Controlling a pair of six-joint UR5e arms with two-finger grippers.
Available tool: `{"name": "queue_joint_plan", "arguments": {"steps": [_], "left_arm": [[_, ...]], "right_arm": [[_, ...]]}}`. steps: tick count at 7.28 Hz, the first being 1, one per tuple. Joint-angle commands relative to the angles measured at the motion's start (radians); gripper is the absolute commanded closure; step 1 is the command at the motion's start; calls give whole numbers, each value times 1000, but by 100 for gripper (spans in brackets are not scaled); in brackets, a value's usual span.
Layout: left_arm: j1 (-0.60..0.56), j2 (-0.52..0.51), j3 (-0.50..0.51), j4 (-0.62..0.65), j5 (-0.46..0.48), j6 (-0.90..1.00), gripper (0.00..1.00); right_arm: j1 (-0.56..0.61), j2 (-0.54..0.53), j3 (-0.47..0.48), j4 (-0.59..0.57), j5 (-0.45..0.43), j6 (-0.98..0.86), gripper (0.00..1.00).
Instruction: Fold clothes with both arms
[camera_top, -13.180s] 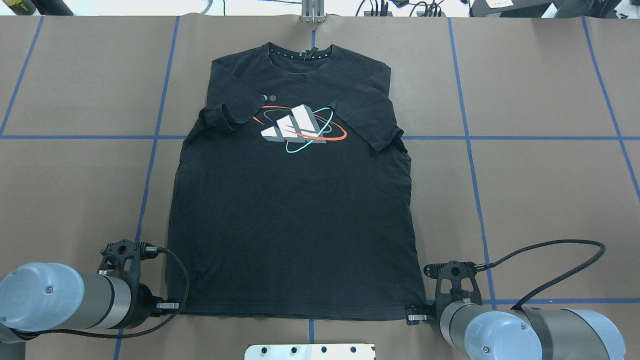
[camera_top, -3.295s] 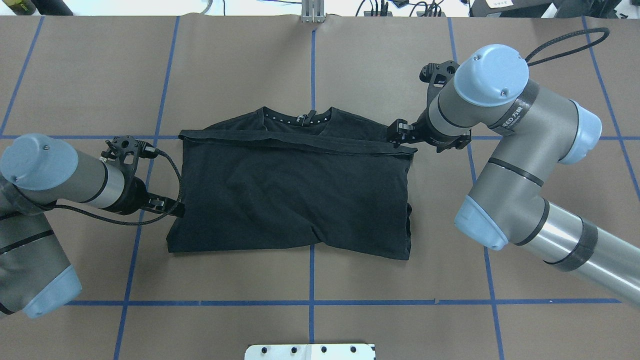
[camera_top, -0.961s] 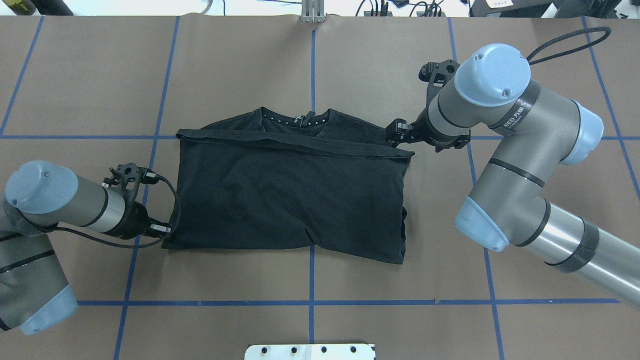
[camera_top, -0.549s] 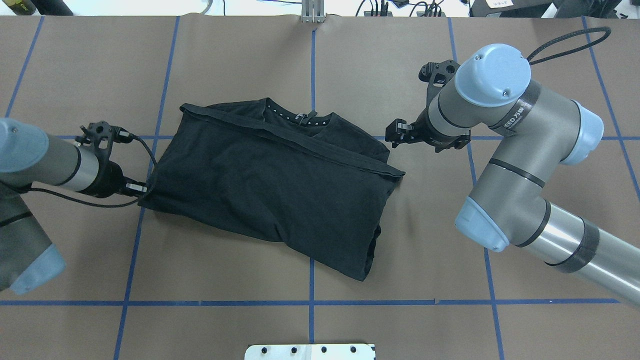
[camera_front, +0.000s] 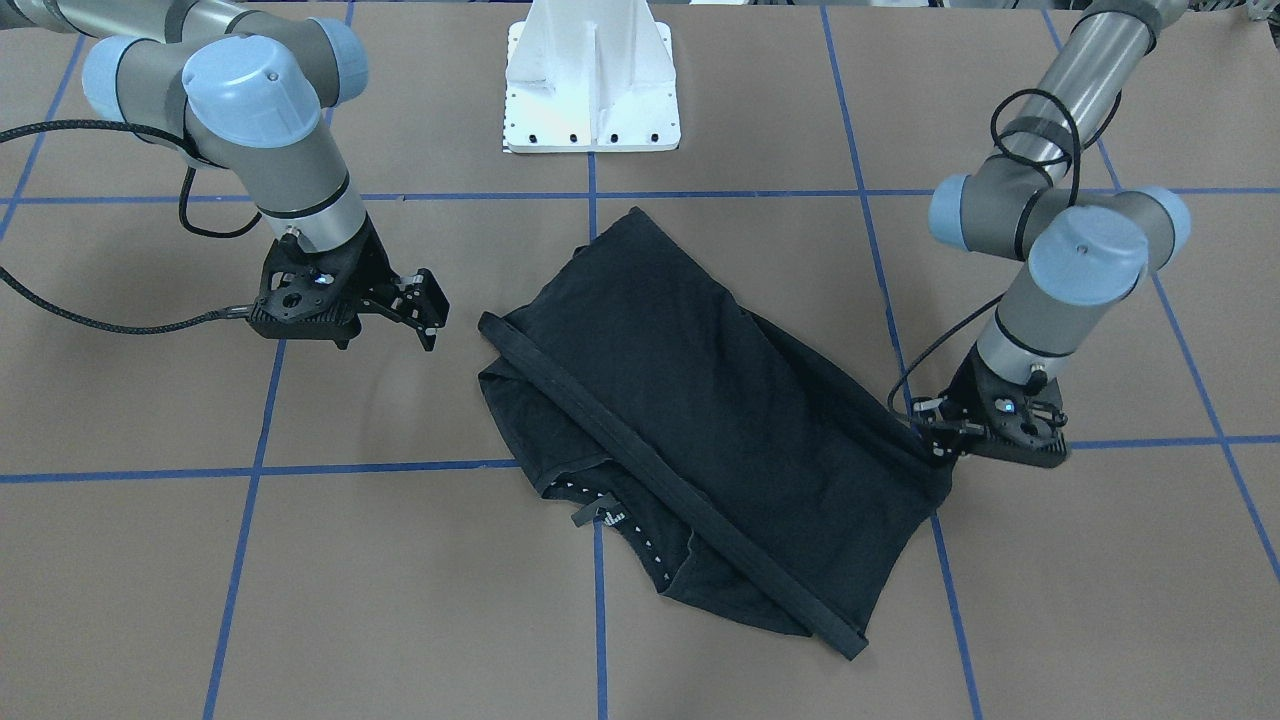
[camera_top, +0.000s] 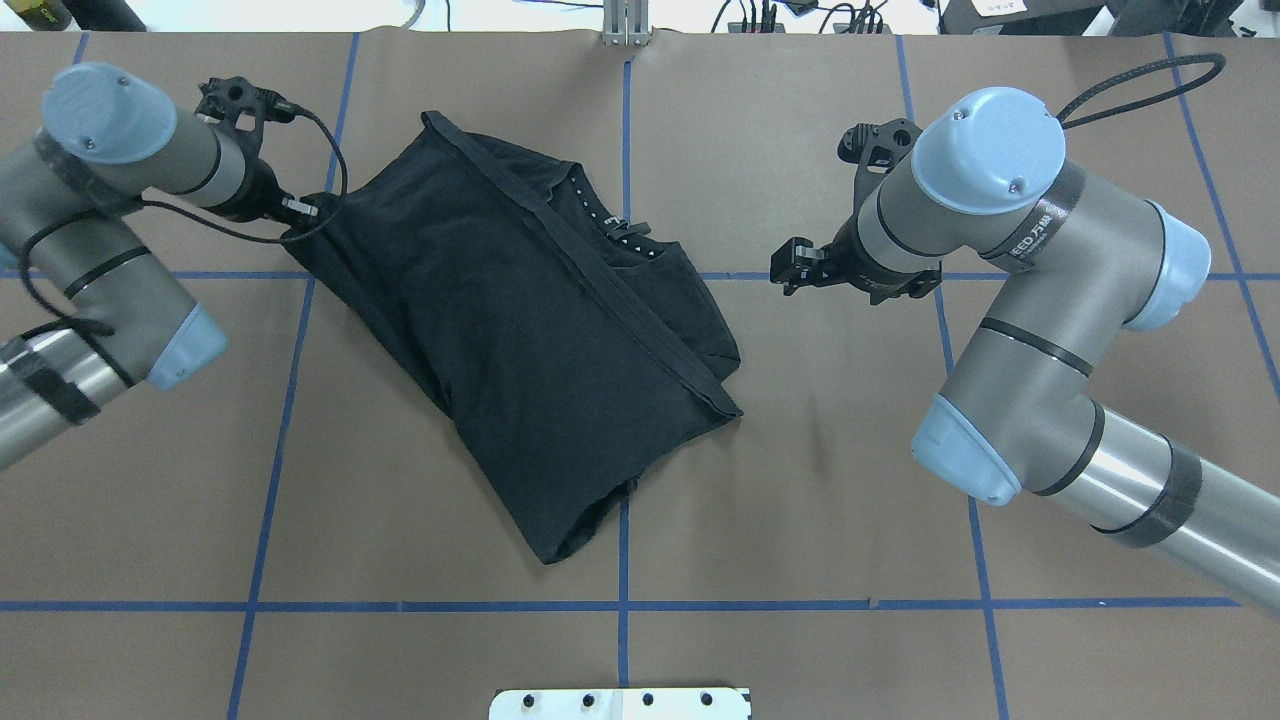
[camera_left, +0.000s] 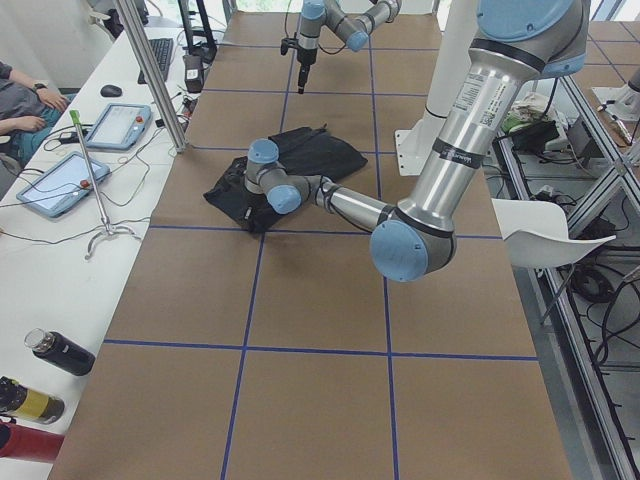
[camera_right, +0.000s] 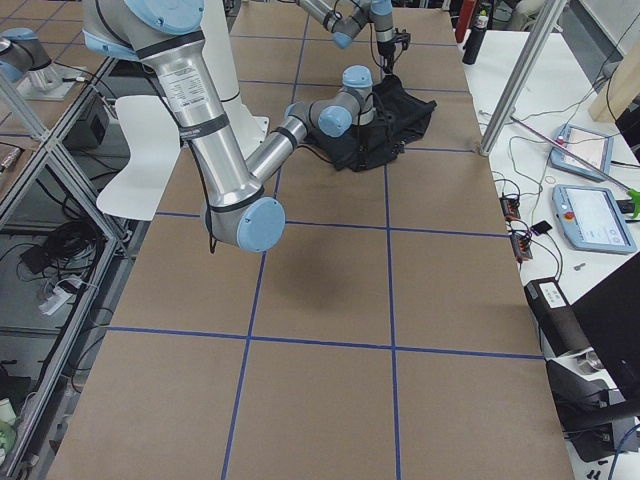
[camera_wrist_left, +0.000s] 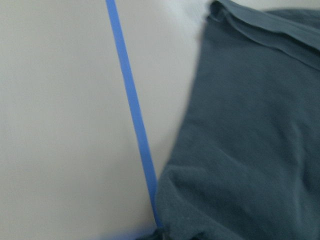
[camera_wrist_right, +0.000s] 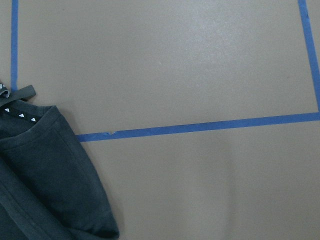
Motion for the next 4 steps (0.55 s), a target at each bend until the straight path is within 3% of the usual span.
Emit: {"name": "queue_joint_plan", "arguments": {"steps": [1,2,3,4], "left_arm": [[-79,-186,312,-69,25,166,100],[-104,-206,337,-72,23,205,100],[-121,-200,322,-79,19,214,1],[-131,-177,273,-100,17,214,0]], "right_arm": [[1,-3,0,0,1,0,0],[0,-3,5,0,-1,0,0],[0,-3,5,0,-2,0,0],[-3,-2,2,0,-2,0,0]]}}
